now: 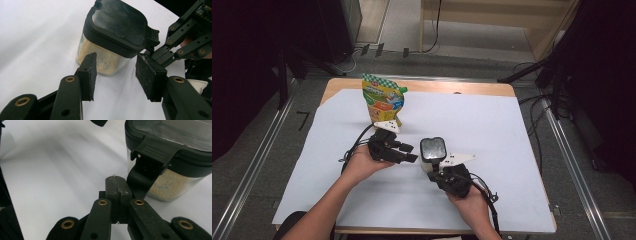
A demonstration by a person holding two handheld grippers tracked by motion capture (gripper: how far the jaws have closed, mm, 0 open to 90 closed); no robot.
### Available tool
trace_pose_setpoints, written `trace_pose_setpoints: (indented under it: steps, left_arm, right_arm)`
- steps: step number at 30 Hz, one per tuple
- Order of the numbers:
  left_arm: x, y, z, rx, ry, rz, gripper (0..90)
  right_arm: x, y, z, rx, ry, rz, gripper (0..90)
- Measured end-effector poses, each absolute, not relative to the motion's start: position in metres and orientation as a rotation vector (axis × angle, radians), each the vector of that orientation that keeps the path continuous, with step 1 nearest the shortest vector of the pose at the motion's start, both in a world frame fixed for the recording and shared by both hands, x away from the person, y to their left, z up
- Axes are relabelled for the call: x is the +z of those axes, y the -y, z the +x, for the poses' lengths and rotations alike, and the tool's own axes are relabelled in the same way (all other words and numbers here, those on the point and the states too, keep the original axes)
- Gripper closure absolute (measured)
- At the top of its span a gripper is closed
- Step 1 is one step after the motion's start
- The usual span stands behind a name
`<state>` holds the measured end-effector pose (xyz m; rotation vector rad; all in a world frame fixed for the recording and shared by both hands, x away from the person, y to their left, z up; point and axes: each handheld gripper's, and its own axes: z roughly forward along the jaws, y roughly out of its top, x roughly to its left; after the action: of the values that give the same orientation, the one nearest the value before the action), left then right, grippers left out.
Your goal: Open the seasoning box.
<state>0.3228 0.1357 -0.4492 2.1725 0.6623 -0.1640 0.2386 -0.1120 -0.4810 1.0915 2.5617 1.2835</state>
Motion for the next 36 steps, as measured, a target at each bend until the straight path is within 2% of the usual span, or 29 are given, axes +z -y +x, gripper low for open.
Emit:
trace_pose_setpoints:
  steps: [10,17,28,30,33,36]
  left_arm:
    - [-0.451,-0.135,0.323,-0.159,-0.654,2.184,50.3]
    - [-0.451,-0.135,0.323,-0.181,-0.668,2.170,51.9]
    - [-0.452,-0.134,0.322,-0.166,-0.601,2.156,52.3]
    - [-0.452,-0.134,0.322,-0.157,-0.598,2.155,50.6]
    - [-0.452,-0.133,0.322,-0.122,-0.591,2.161,43.6]
    - [-0.452,-0.131,0.324,-0.141,-0.589,2.153,39.0]
  right_arm:
    - [-0.480,0.119,0.240,1.271,-2.563,1.078,90.0]
    - [-0.479,0.135,0.245,1.263,-2.544,1.120,90.0]
    - [-0.479,0.159,0.257,1.238,-2.500,1.202,90.0]
    - [-0.479,0.167,0.260,1.238,-2.481,1.238,90.0]
    - [-0.478,0.174,0.263,1.235,-2.466,1.266,90.0]
    - [-0.478,0.178,0.266,1.231,-2.464,1.275,90.0]
